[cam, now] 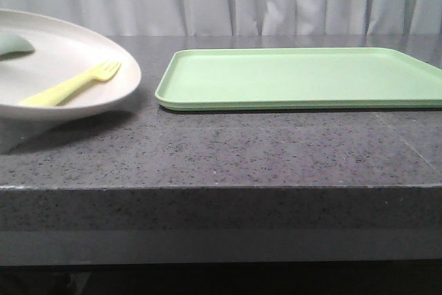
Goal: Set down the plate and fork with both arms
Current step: 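Lift the plate with the left gripper and lower it onto the green tray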
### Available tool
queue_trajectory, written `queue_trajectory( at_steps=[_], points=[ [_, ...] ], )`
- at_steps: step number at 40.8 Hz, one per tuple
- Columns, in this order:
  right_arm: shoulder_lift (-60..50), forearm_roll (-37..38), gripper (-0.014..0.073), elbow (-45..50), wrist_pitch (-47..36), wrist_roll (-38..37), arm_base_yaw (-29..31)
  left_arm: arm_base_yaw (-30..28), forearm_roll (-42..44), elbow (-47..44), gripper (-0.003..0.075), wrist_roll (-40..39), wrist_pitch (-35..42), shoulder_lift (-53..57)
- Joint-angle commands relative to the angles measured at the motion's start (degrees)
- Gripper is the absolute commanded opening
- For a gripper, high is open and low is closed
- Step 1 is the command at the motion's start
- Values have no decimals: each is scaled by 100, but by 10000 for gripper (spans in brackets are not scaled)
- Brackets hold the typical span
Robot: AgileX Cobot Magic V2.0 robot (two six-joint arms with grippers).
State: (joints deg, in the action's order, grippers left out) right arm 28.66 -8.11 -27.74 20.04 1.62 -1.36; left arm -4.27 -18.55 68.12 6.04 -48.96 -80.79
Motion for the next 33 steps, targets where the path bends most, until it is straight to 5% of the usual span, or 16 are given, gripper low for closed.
queue_trajectory(
  at_steps=[1, 16, 33],
  points=[
    [53, -19, 650, -223, -516, 40, -7, 75, -739, 414, -18, 169, 120, 214],
    [53, -19, 650, -223, -510, 40, -7, 1105, -1787, 1415, -18, 55, 120, -887],
    [53, -19, 650, -223, -515, 40, -7, 2767, -1810, 3605, -18, -685, 494, -3159]
  ],
)
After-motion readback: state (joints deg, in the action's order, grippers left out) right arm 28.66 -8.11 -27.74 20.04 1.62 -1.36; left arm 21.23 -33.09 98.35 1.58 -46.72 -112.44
